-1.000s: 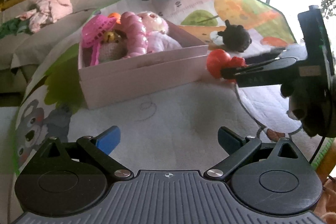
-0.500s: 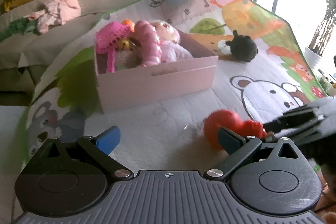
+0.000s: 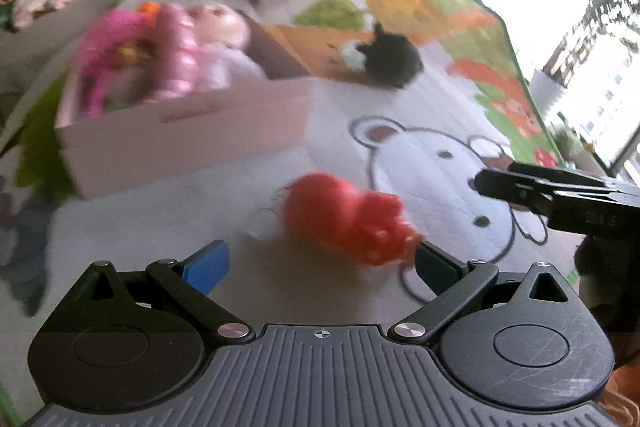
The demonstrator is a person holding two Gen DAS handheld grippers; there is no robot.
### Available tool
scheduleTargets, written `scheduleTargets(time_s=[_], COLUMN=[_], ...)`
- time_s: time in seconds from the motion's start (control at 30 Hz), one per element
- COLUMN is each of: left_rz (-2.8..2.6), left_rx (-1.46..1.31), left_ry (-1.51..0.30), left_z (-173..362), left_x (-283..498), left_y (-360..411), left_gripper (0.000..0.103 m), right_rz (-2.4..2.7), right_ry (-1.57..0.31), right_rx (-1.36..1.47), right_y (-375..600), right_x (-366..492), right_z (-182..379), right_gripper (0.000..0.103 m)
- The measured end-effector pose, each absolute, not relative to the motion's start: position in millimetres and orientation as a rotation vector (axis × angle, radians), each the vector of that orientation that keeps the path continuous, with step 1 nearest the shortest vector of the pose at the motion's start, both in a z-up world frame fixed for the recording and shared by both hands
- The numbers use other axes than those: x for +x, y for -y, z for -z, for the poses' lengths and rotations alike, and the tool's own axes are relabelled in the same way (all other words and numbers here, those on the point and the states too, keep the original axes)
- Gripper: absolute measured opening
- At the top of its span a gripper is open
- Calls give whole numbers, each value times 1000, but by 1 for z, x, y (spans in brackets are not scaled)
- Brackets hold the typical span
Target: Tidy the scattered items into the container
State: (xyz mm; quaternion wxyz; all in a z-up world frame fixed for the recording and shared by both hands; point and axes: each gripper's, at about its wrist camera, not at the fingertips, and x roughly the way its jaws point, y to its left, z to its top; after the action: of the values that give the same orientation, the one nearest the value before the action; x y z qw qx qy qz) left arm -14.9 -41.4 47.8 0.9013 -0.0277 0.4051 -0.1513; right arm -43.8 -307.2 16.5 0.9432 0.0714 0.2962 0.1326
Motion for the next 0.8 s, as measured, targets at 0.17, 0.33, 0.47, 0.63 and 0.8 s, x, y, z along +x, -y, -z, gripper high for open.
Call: scheduleTargets(time_s=[0.17, 0.33, 0.47, 0.63, 0.8], left_rz=[330, 291, 173, 6, 160], left_rx=[44, 135, 232, 228, 69], left_ry=[-850, -846, -801, -756, -731], left_z=[-40, -36, -43, -56, -66], left_x=[-11, -12, -20, -31, -32], left_y=[77, 80, 54, 8, 6], left_gripper=[101, 101, 101, 101, 101], right_rz=[-227, -239, -246, -240, -228], right_ry=[-617, -600, -596, -623, -632], right_rx=[158, 178, 185, 191, 178], right_y=[313, 316, 316, 314, 311], right_x=[-36, -38, -38, -34, -33], right_z=[4, 4, 5, 6, 7], right_gripper=[84, 87, 88, 90, 90])
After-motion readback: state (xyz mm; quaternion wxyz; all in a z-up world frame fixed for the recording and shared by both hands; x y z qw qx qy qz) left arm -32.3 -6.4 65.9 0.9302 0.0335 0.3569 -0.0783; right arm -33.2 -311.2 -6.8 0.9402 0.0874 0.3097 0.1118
